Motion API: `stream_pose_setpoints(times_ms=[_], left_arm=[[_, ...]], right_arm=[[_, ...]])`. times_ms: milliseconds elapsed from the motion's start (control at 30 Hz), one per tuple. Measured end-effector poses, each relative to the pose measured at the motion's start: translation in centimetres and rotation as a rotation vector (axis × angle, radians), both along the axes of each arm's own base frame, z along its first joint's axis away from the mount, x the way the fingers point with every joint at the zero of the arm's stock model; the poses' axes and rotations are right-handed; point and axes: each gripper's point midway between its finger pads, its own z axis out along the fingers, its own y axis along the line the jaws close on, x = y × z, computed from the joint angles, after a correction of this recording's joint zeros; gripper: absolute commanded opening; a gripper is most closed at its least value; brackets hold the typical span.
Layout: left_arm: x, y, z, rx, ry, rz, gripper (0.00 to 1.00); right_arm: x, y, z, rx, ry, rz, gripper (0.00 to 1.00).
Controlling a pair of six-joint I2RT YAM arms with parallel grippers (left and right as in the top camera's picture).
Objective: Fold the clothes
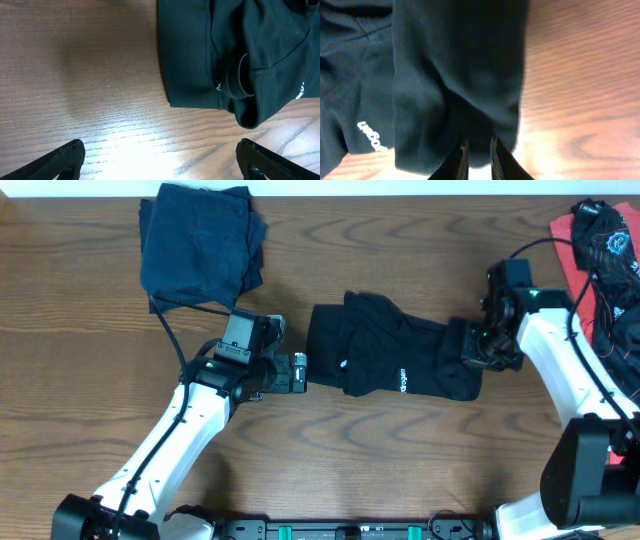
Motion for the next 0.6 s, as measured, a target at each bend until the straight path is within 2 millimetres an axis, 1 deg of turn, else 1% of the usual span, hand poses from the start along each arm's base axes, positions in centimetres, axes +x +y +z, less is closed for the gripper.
stream_pose_setpoints(times_ms=[133,300,333,433,500,600], left_arm=[[0.0,0.0,0.0,0.0,0.001,0.0,0.98],[0.0,0.0,0.0,0.0,0.001,0.0,0.98],[0.0,0.0,0.0,0.0,0.001,0.0,0.98],[0.0,0.0,0.0,0.0,0.001,0.0,0.98],[0.0,0.0,0.0,0.0,0.001,0.0,0.98],[0.0,0.0,0.0,0.0,0.001,0.0,0.98]], right_arm=[[-0.2,0.9,-1.8,0.054,-0.015,0.004,0.11],[-1.0,3.1,-4.0,0.183,-0.023,0.007,0.08],[-1.2,3.4,-4.2,0.2,-0.019,0.006,0.08],[-2.3,4.6,-5.1,0.243,0.004,0.012,0.01],[-3.0,5.4,-5.4,0.258,0.027,0.018,0.01],[-3.4,6.2,-5.4,0.271,0.039,0.031,0.01]])
